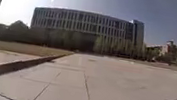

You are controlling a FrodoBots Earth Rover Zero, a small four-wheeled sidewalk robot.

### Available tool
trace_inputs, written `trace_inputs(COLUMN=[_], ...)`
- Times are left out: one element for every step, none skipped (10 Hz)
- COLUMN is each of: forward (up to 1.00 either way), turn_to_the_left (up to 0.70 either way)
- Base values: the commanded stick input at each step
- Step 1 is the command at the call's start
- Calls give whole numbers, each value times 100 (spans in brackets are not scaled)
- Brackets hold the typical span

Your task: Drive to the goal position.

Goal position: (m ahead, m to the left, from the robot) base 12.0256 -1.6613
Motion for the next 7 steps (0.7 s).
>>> trace_inputs(forward=[70,70,70,70,70,70,70], turn_to_the_left=[0,0,0,0,0,0,0])
